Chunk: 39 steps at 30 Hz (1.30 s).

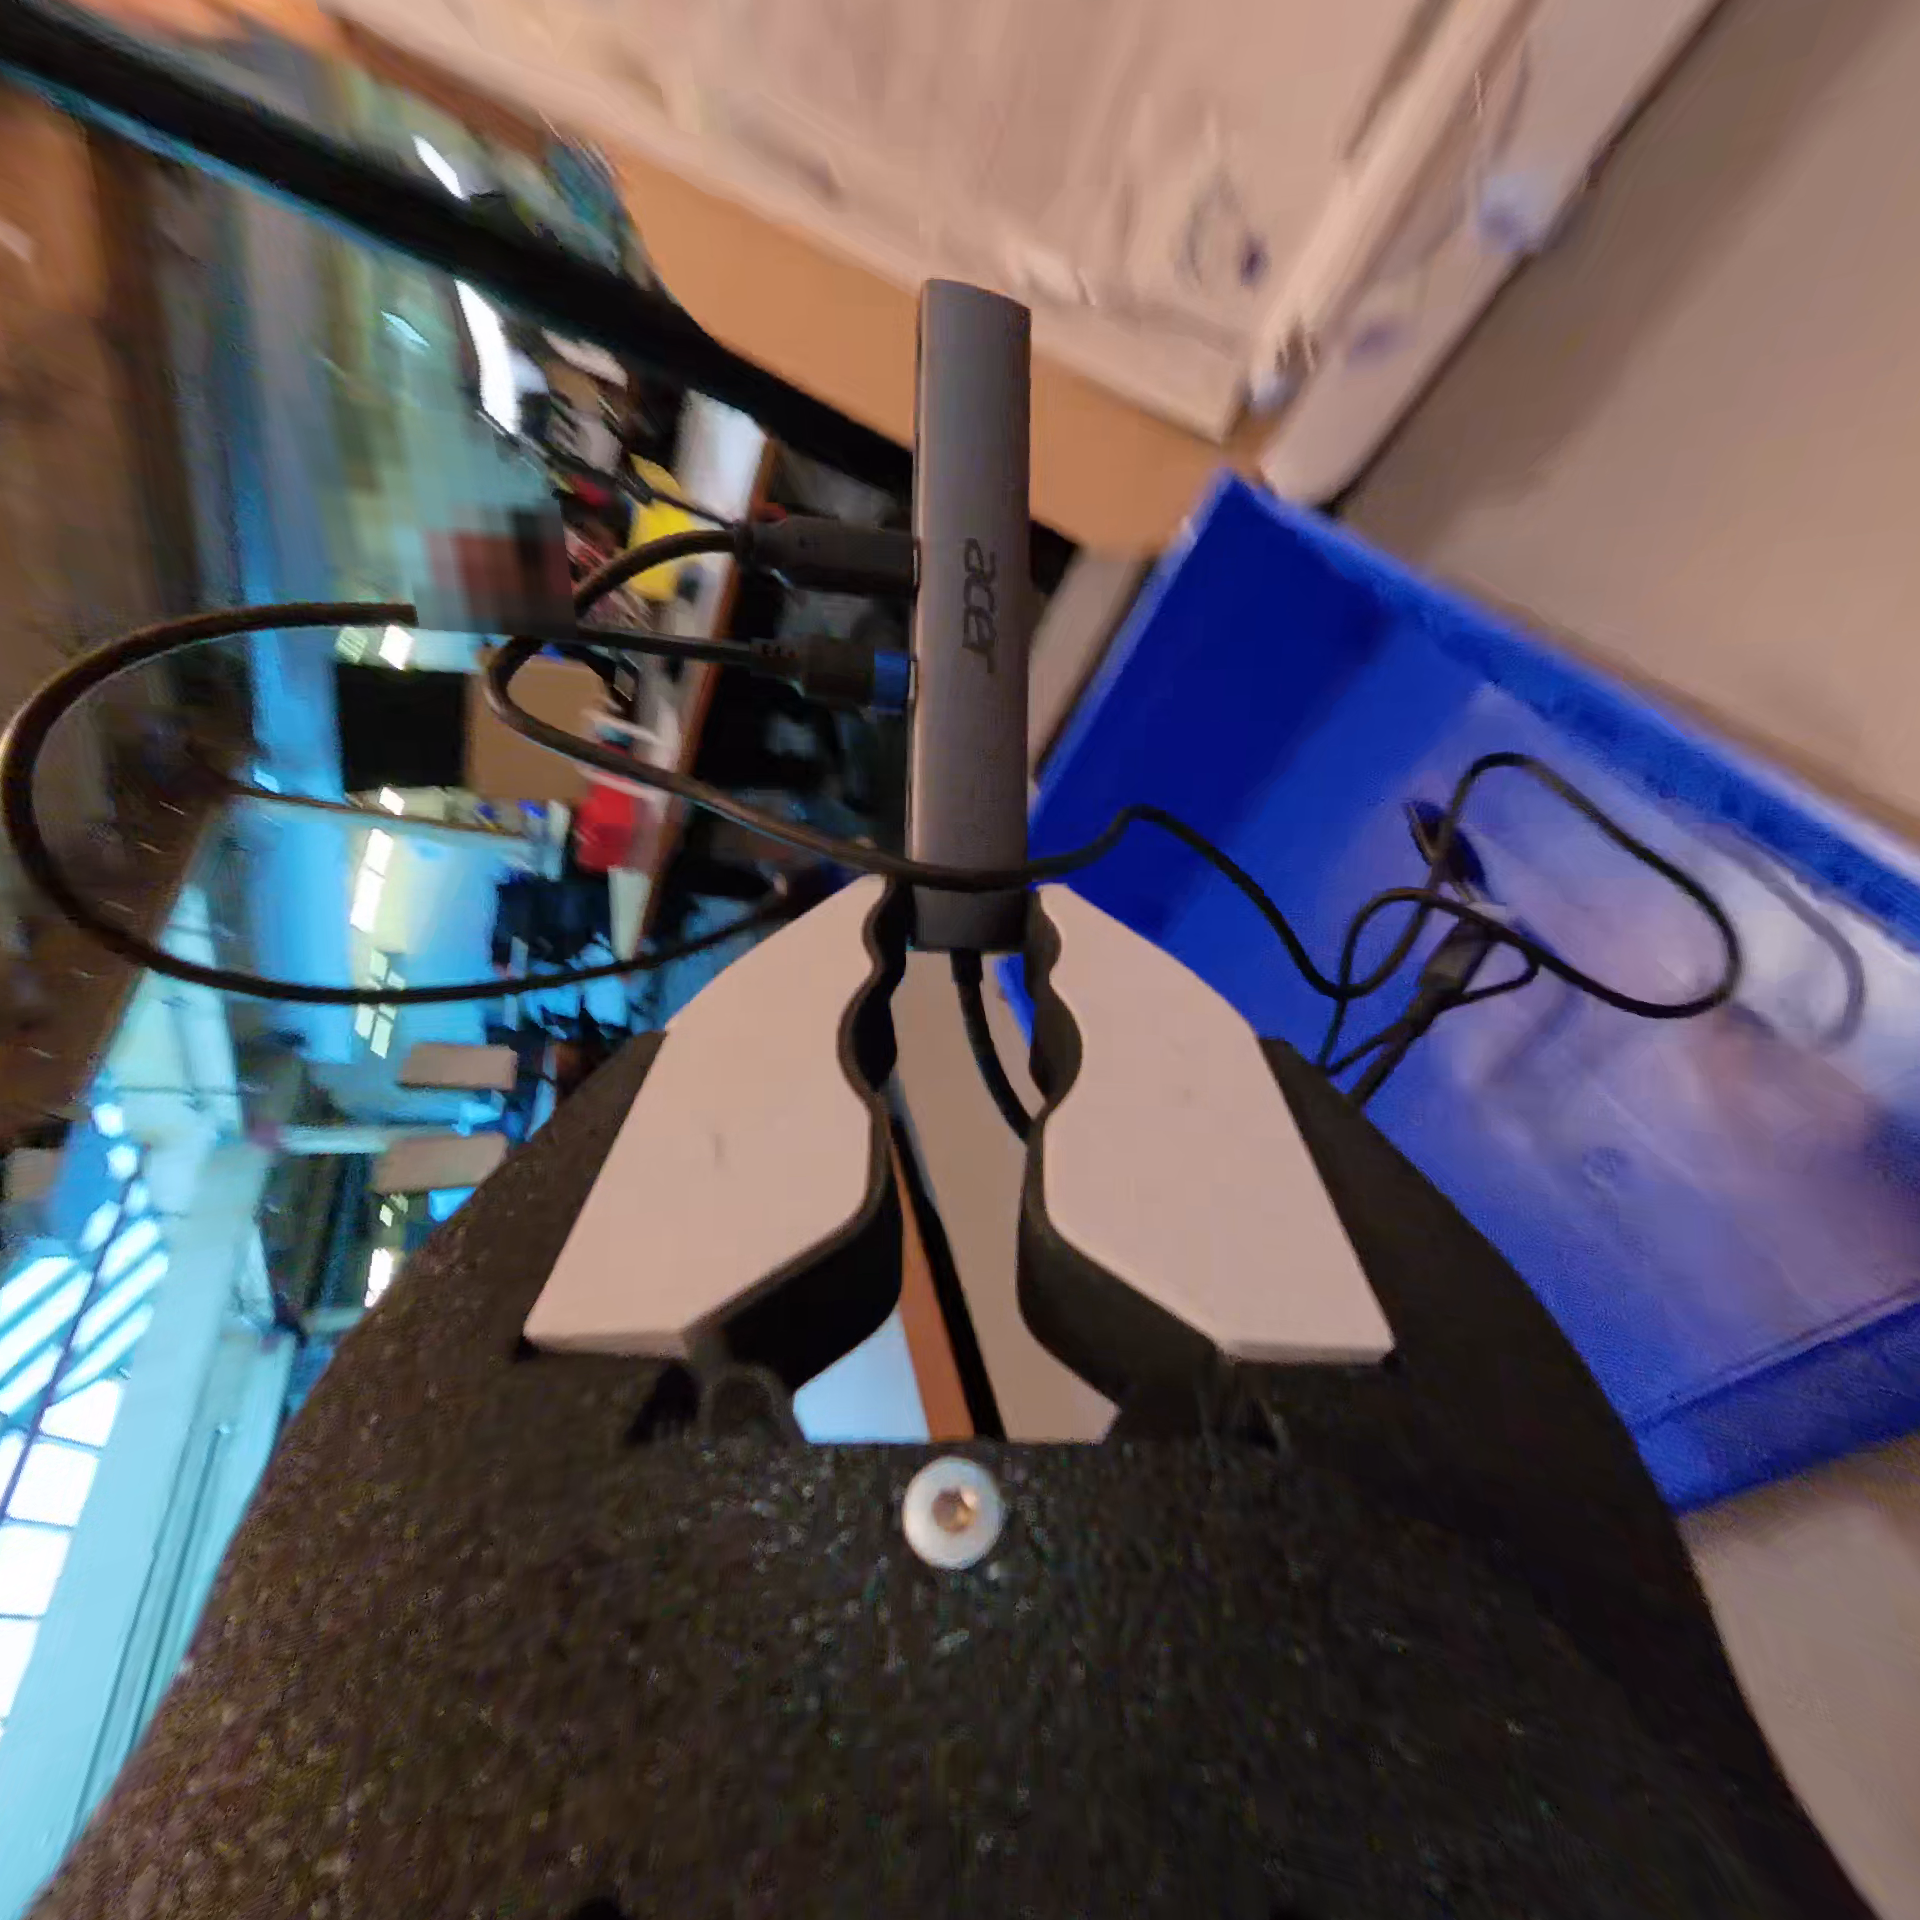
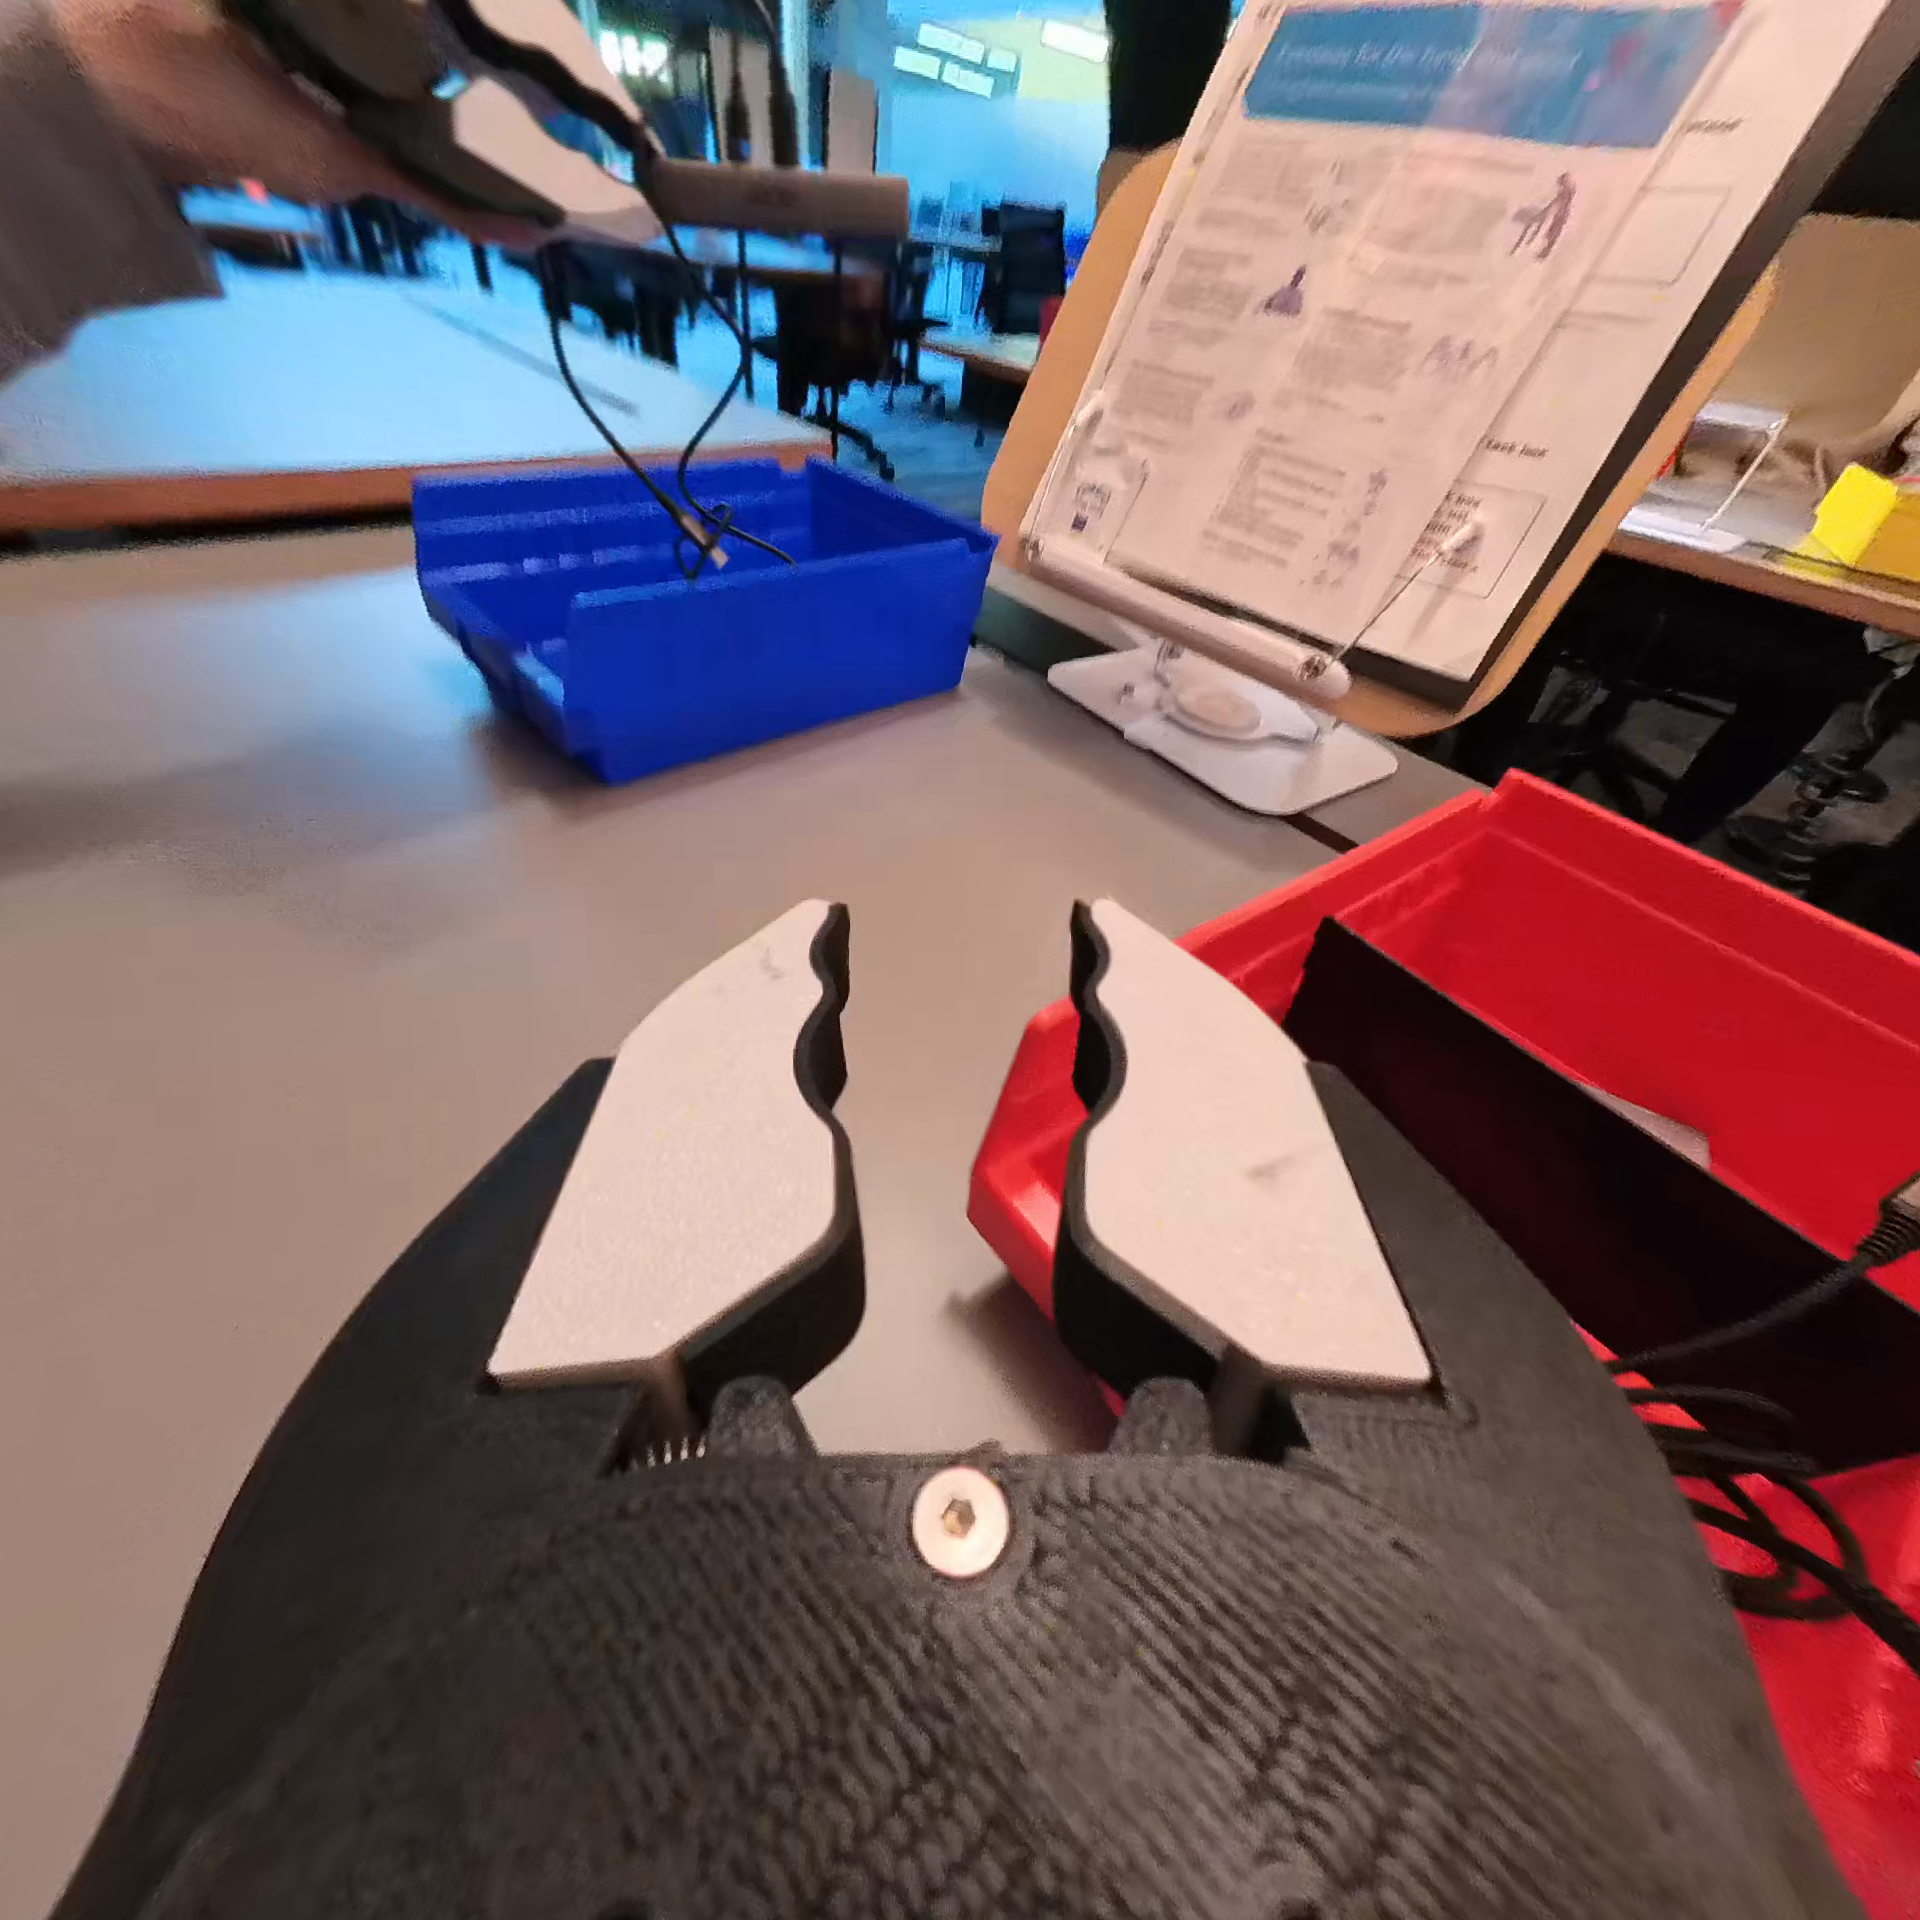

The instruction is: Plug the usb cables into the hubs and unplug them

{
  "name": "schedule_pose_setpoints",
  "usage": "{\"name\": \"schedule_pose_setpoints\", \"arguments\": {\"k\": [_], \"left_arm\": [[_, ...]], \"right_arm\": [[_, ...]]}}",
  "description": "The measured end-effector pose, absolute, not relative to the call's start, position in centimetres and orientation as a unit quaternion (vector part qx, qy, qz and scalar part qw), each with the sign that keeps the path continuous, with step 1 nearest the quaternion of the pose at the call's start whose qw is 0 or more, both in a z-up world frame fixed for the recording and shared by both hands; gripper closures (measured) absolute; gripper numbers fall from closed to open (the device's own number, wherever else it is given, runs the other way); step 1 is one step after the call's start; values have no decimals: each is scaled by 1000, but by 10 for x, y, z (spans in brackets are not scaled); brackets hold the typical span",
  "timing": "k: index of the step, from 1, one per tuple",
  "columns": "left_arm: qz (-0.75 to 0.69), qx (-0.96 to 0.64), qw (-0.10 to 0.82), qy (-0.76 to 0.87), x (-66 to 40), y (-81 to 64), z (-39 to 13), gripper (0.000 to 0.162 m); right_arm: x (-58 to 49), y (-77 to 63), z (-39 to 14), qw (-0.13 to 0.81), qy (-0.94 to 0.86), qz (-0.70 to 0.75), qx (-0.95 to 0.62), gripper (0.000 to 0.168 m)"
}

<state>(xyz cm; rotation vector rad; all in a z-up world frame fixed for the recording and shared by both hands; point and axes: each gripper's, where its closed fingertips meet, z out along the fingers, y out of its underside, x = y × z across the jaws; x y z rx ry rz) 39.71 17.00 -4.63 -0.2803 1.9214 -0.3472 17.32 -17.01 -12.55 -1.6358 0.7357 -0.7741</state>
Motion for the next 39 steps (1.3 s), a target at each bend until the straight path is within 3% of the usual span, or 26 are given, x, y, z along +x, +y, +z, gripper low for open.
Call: {"name": "schedule_pose_setpoints", "arguments": {"k": [1, 5, 9, 15, 18, 23, 25, 28, 39], "left_arm": [[-171, -106, 570, 797, 383, 161, -22, 141], [-279, -69, 612, 737, 323, 127, 66, 141], [-388, -16, 530, 753, 265, 85, 94, 141], [-422, 154, 313, 837, 203, 30, 1, 141], [-392, 257, 263, 843, 181, 17, -66, 141], [-332, 329, 242, 850, 168, 2, -142, 141], [-321, 354, 246, 843, 164, -3, -154, 141], [-296, 386, 264, 833, 165, -5, -163, 141], [-264, 432, 255, 824, 168, 0, -173, 140]], "right_arm": [[174, -169, -119, 576, 316, -329, -679, 127], [172, -158, -104, 627, 318, -308, -641, 128], [168, -149, -95, 652, 306, -296, -628, 126], [146, -128, -66, 724, 257, -237, -595, 103], [137, -106, -68, 739, 233, -187, -604, 105], [142, -69, -134, 662, 246, -85, -703, 121], [144, -62, -156, 632, 258, -63, -728, 121], [139, -56, -171, 615, 252, -20, -747, 160], [126, -40, -196, 587, 207, 34, -782, 159]]}}
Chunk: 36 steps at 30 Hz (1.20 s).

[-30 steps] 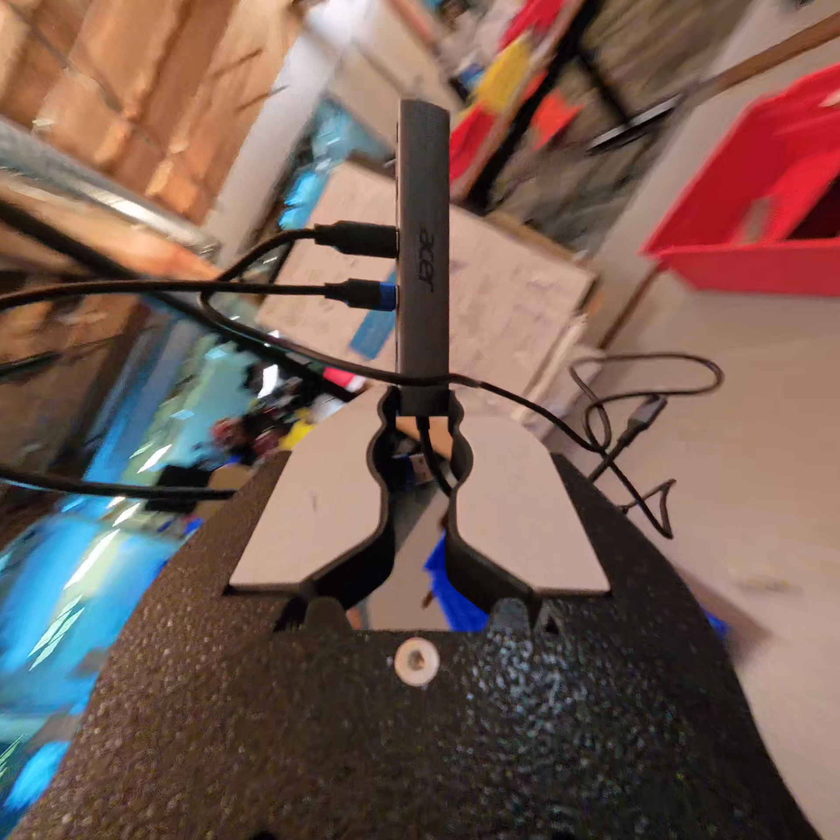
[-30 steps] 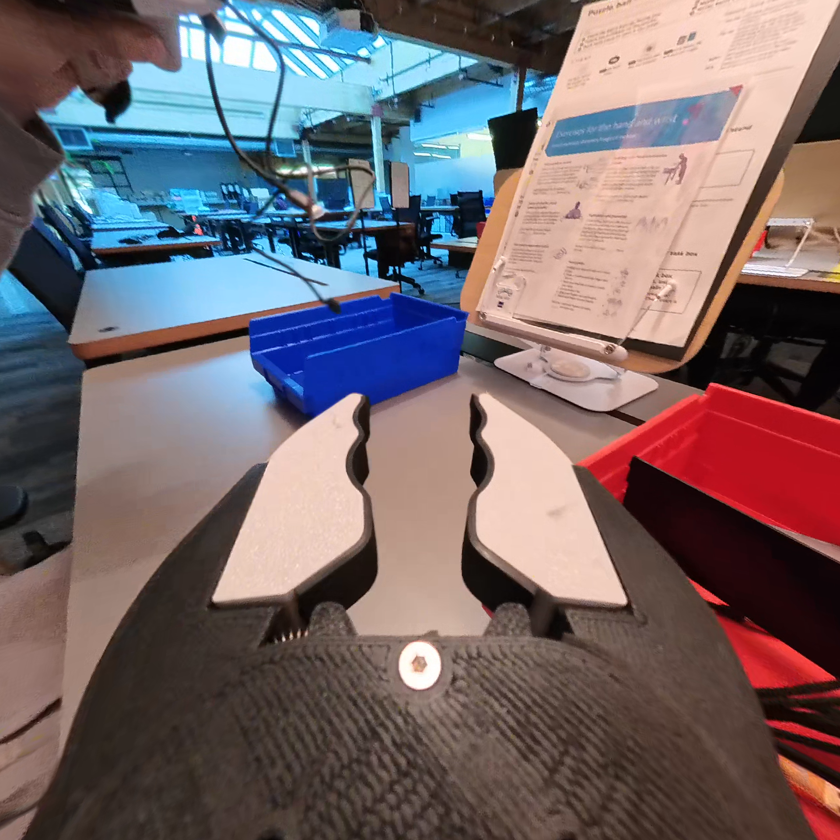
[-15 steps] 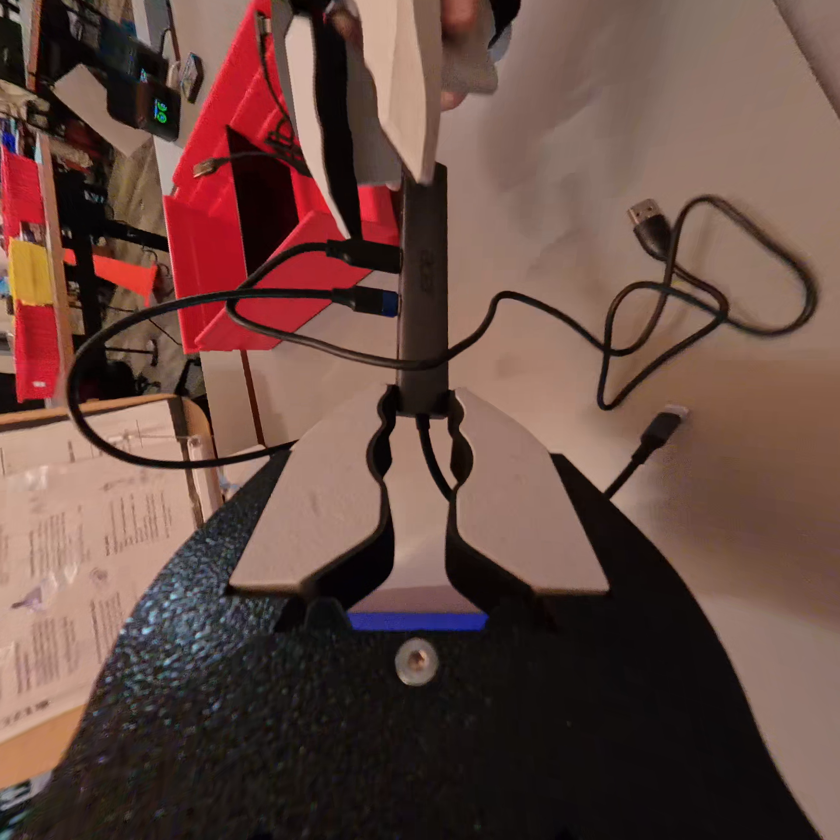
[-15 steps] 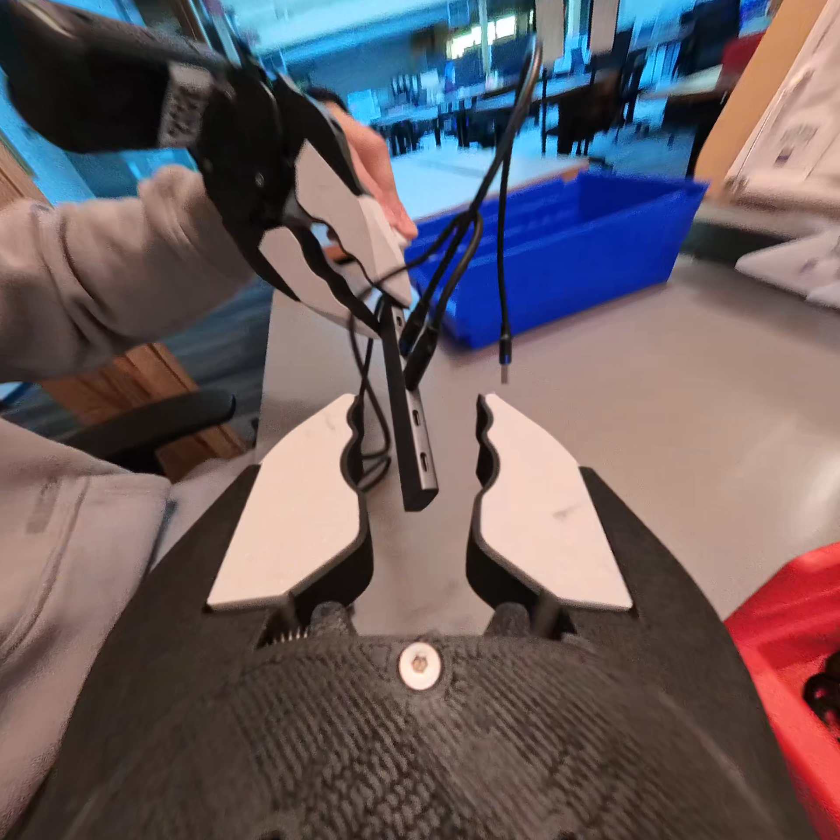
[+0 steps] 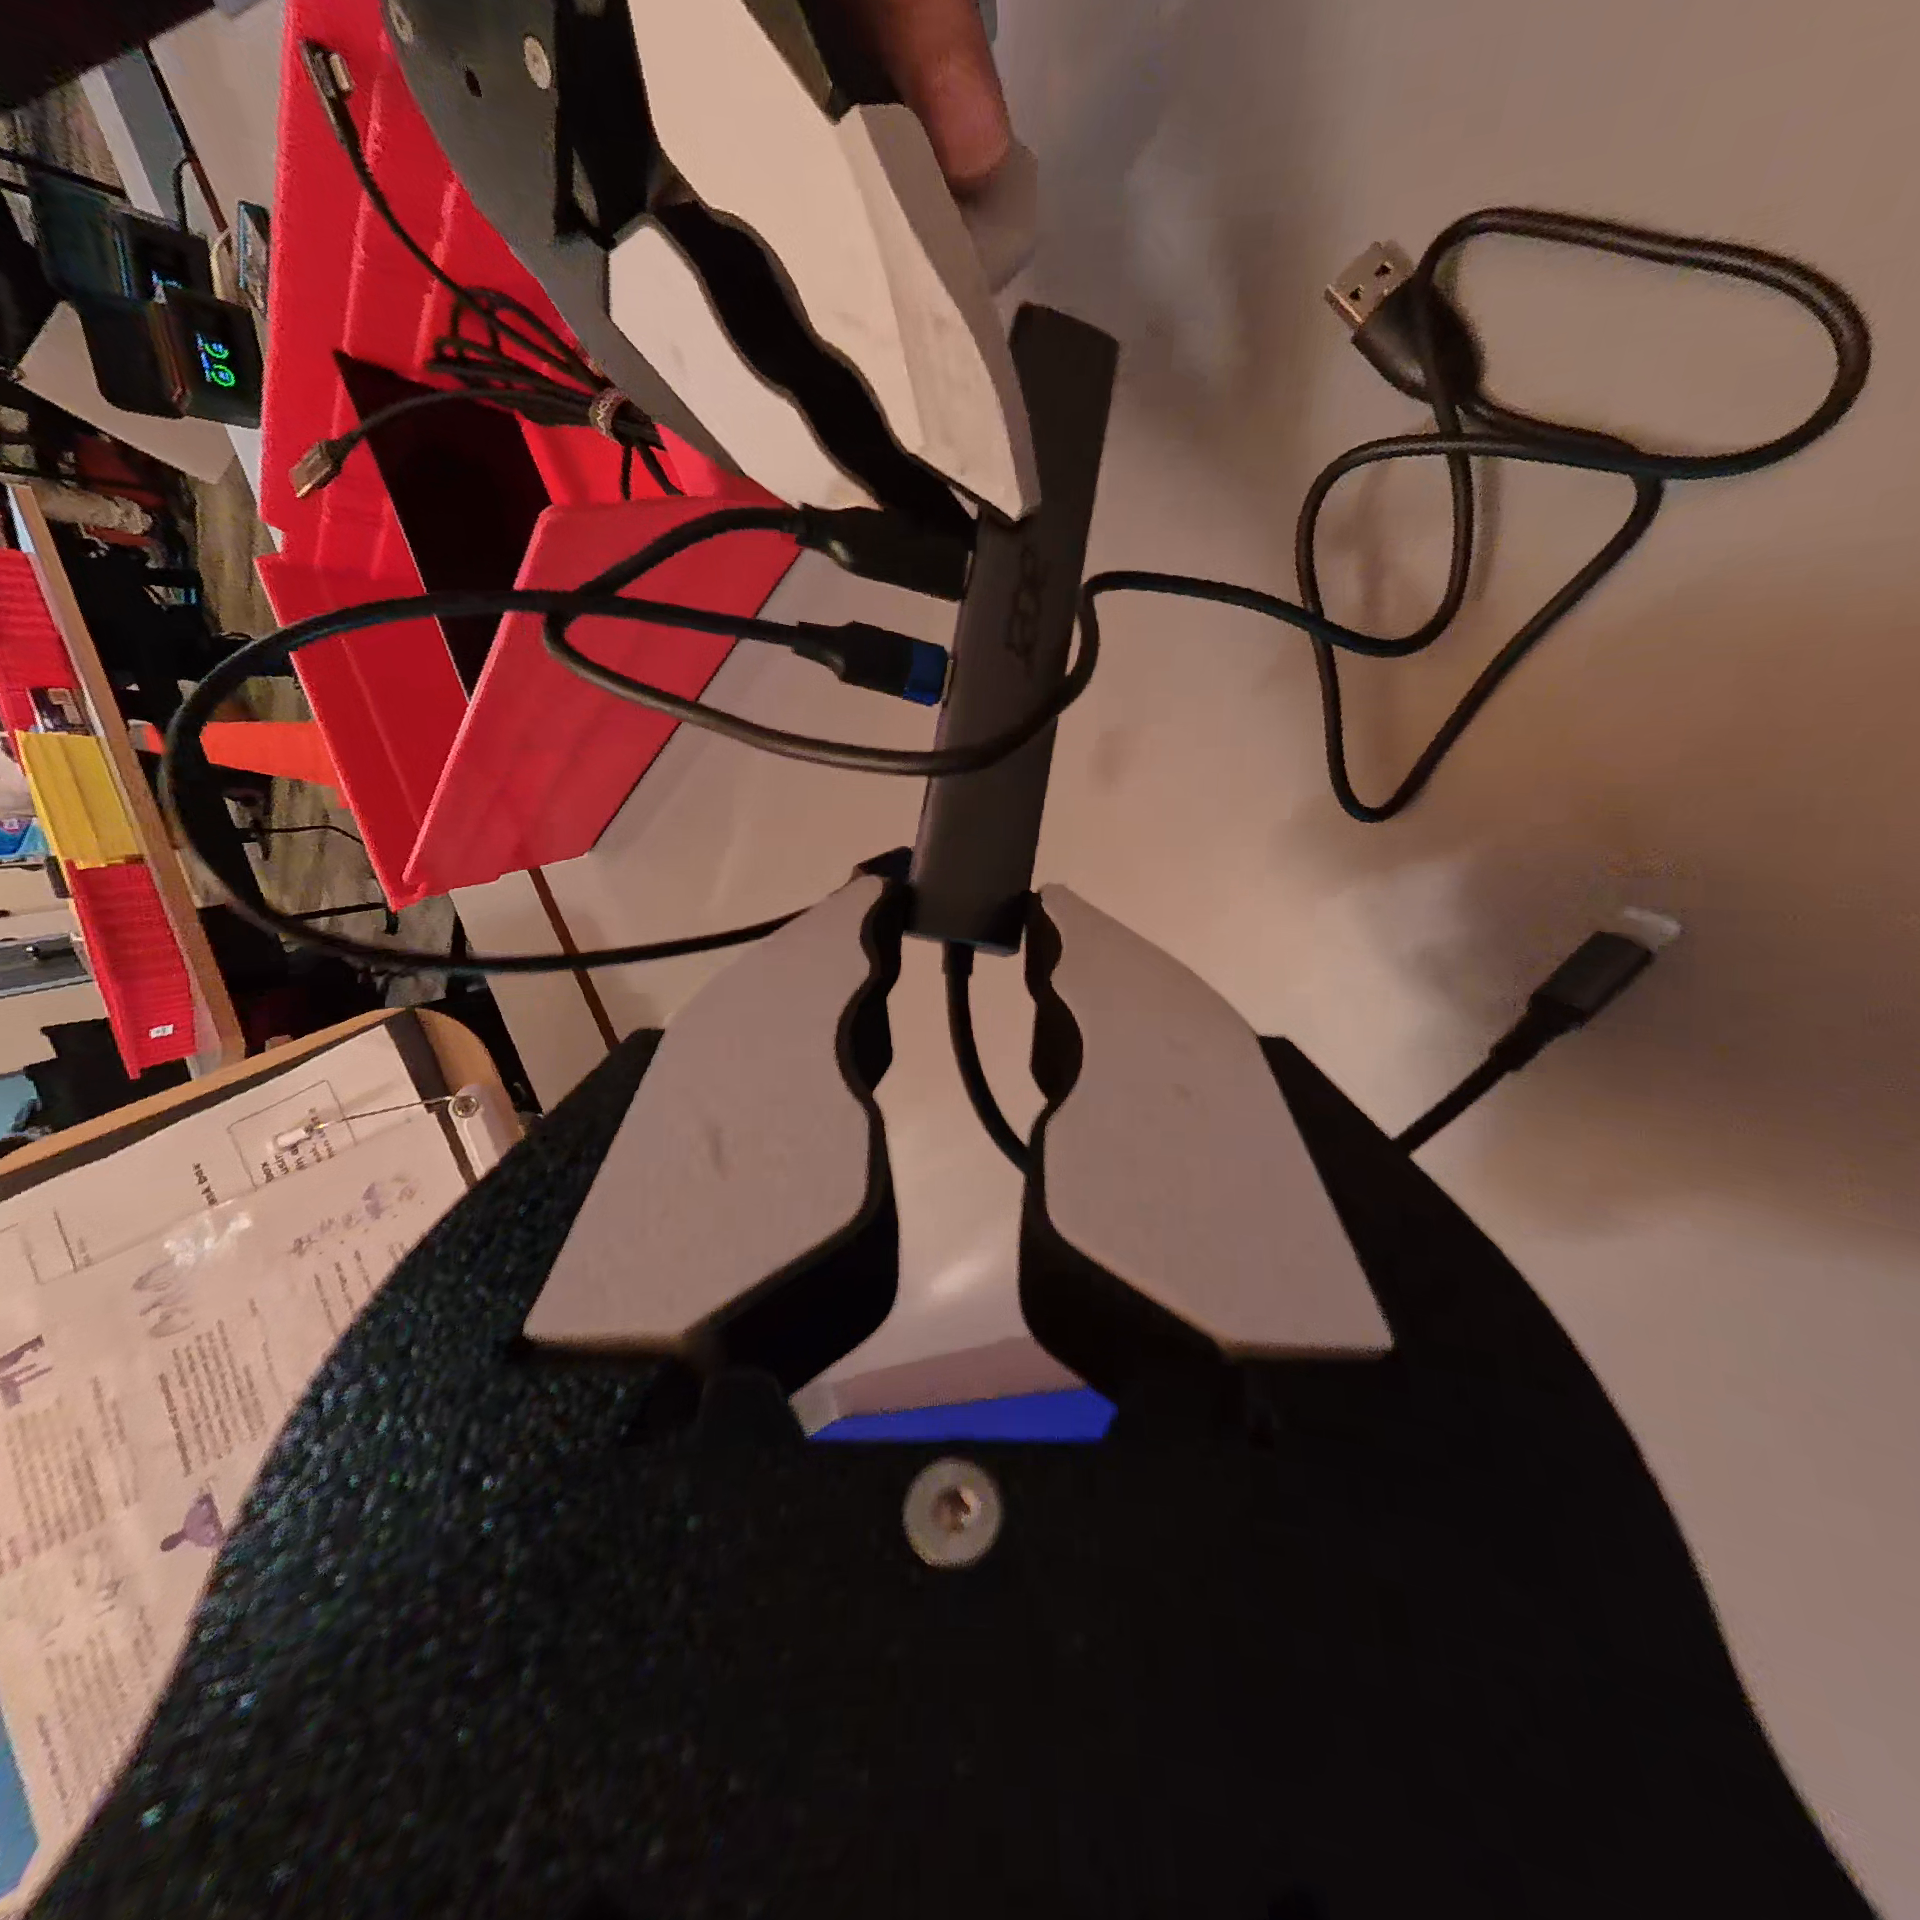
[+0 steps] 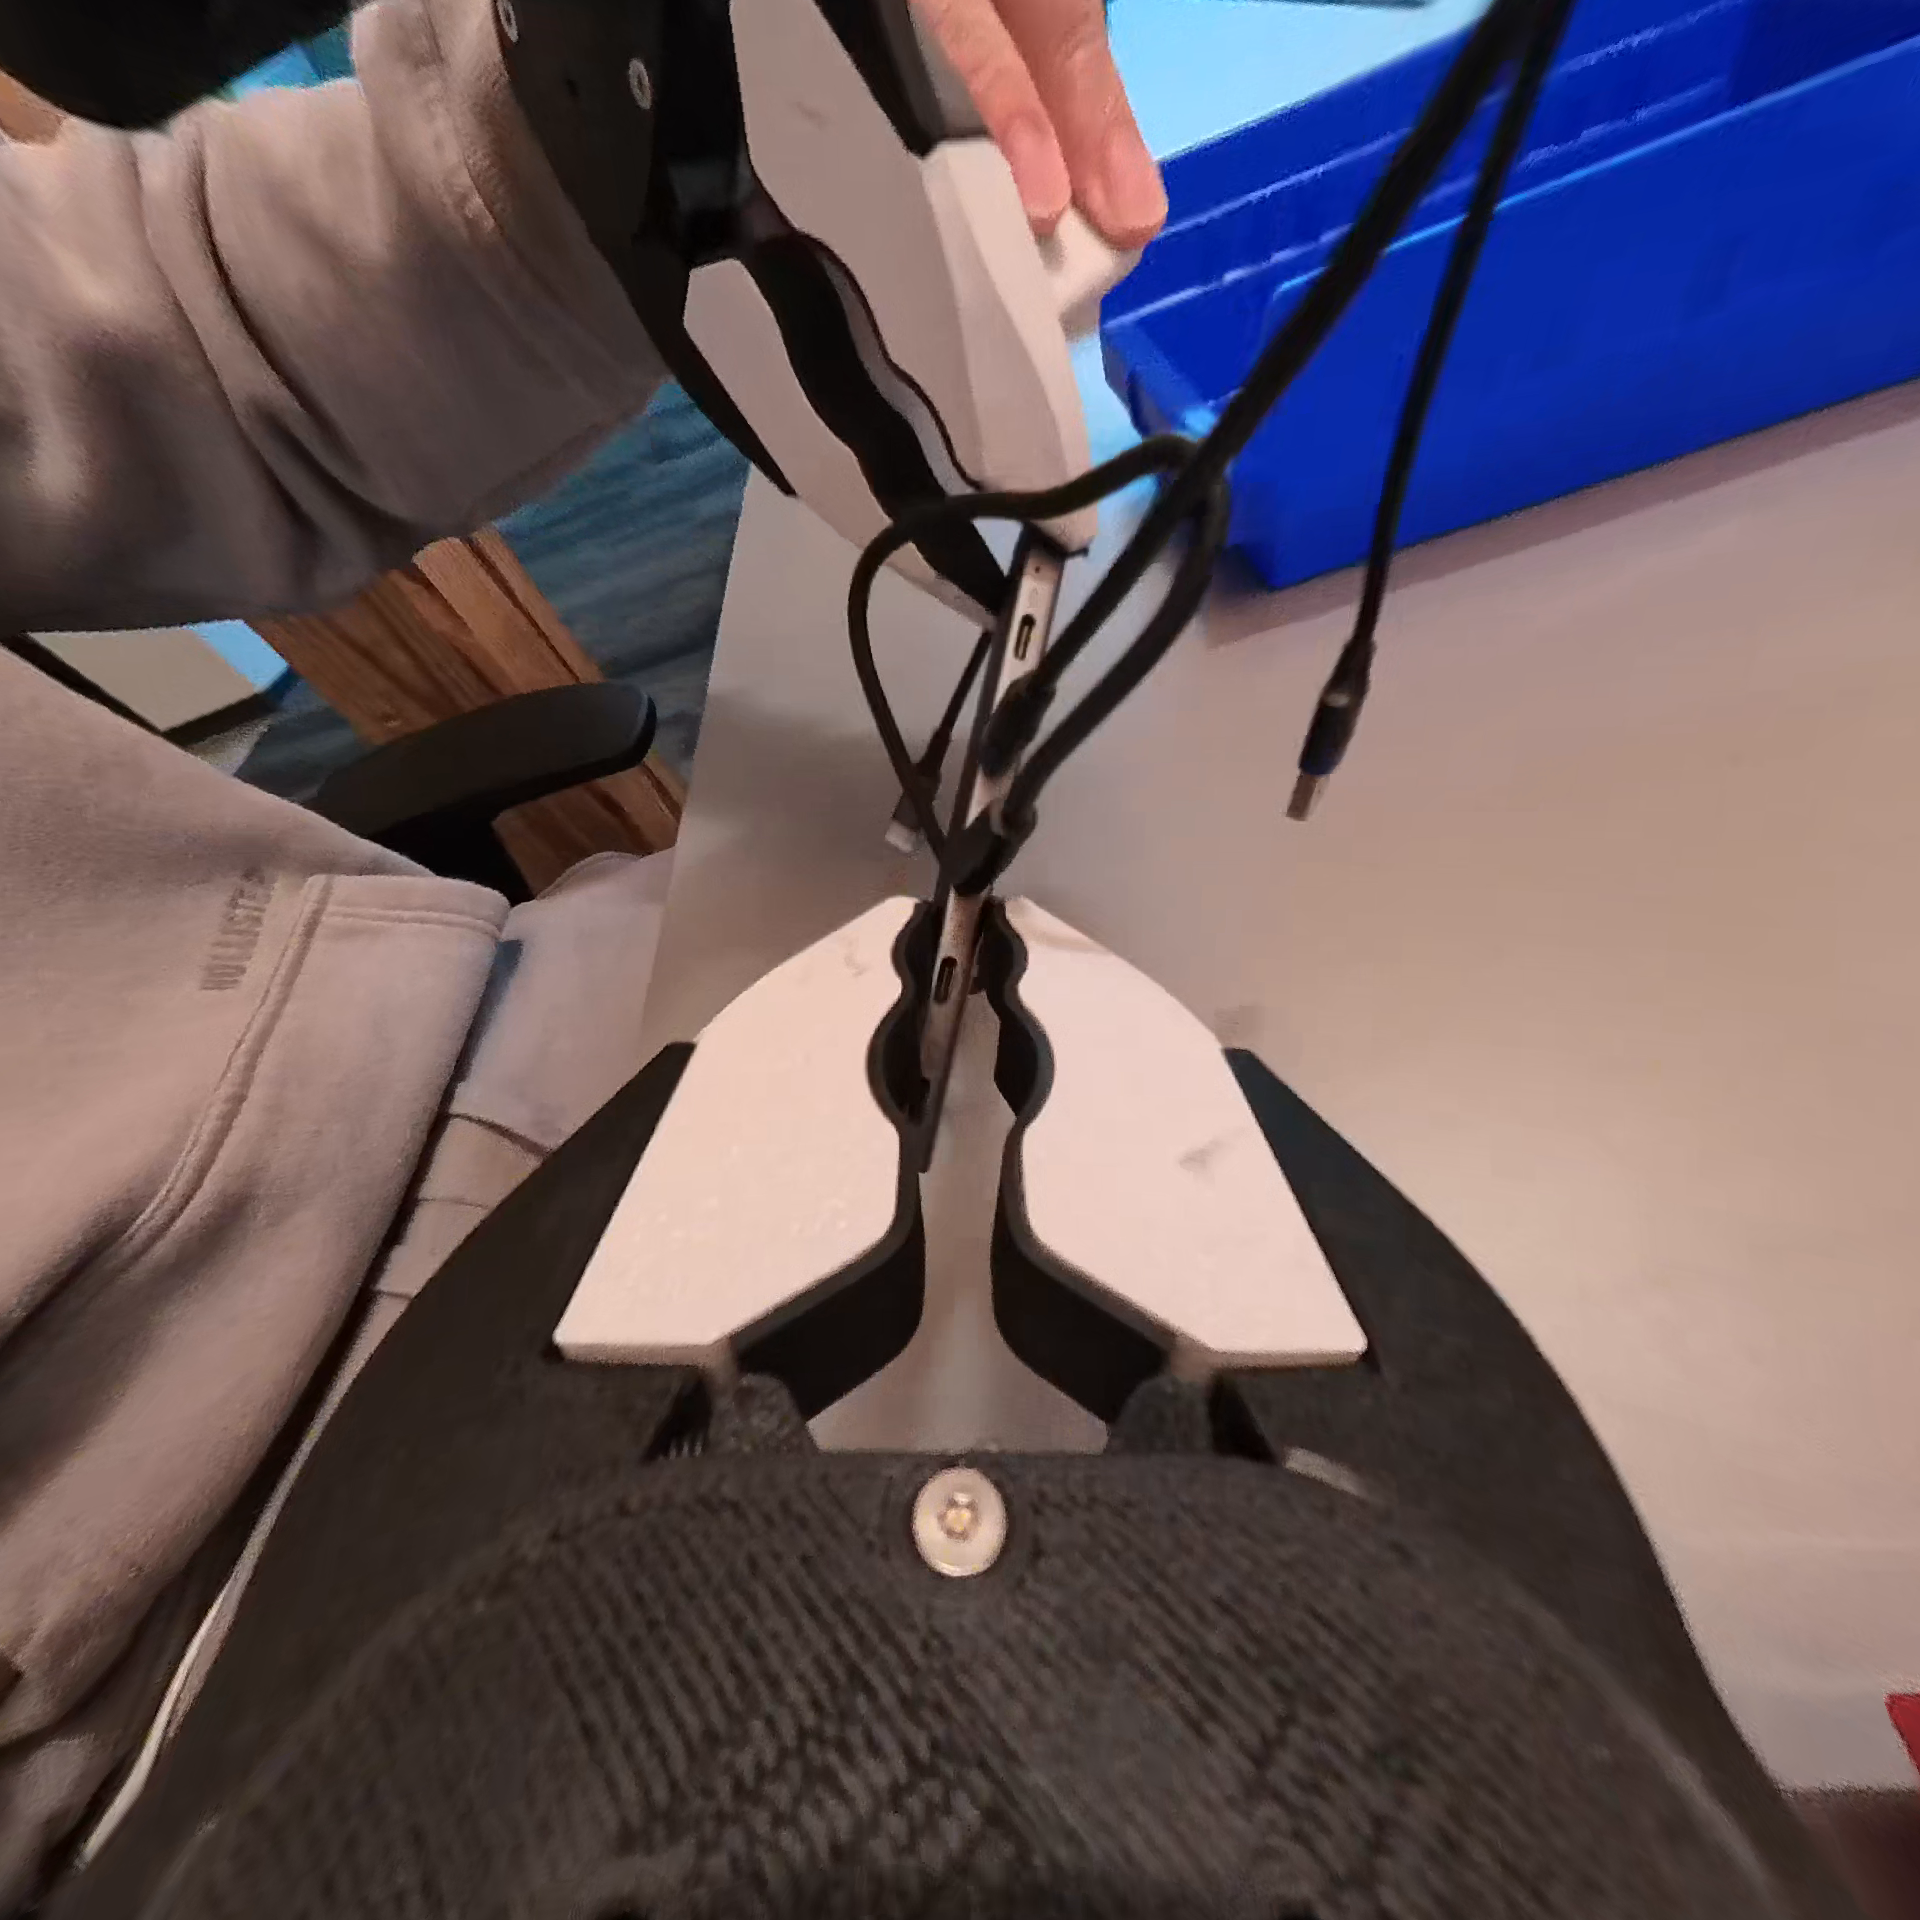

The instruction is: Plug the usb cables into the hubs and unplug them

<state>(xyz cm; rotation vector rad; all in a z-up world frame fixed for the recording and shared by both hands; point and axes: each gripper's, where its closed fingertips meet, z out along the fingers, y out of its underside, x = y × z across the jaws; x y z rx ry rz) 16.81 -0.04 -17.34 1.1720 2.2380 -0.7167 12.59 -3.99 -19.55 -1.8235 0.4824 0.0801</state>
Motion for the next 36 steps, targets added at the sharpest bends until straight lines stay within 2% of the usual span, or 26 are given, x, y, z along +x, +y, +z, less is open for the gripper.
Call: {"name": "schedule_pose_setpoints", "arguments": {"k": [5, 7, 13, 15, 17, 21, 24, 28, 33, 36], "left_arm": [[-301, 380, 297, 823, 187, -4, -155, 139], [-333, 338, 323, 819, 197, -6, -142, 132], [-447, 135, 358, 809, 224, 4, -105, 126], [-505, -2, 313, 804, 229, 9, -96, 126], [-552, -139, 203, 797, 223, 9, -102, 125], [-579, -255, 15, 774, 207, 6, -125, 117], [-565, -258, -7, 784, 216, 20, -125, 107], [-527, -141, 34, 838, 219, 35, -122, 107], [-470, 21, 44, 882, 206, 30, -154, 107], [-464, 68, 8, 883, 192, 27, -159, 107]], "right_arm": [[142, -40, -186, 652, 257, 76, -709, 159], [148, -45, -174, 690, 269, 87, -666, 159], [167, -60, -161, 706, 301, 1, -641, 159], [176, -67, -156, 708, 322, -46, -627, 159], [182, -71, -151, 710, 326, -91, -617, 160], [174, -68, -145, 665, 203, -270, -666, 160], [168, -68, -148, 552, 100, -421, -713, 159], [163, -60, -149, 481, 17, -499, -721, 160], [157, -38, -161, 377, -100, -574, -720, 160], [152, -29, -165, 330, -149, -604, -710, 160]]}}
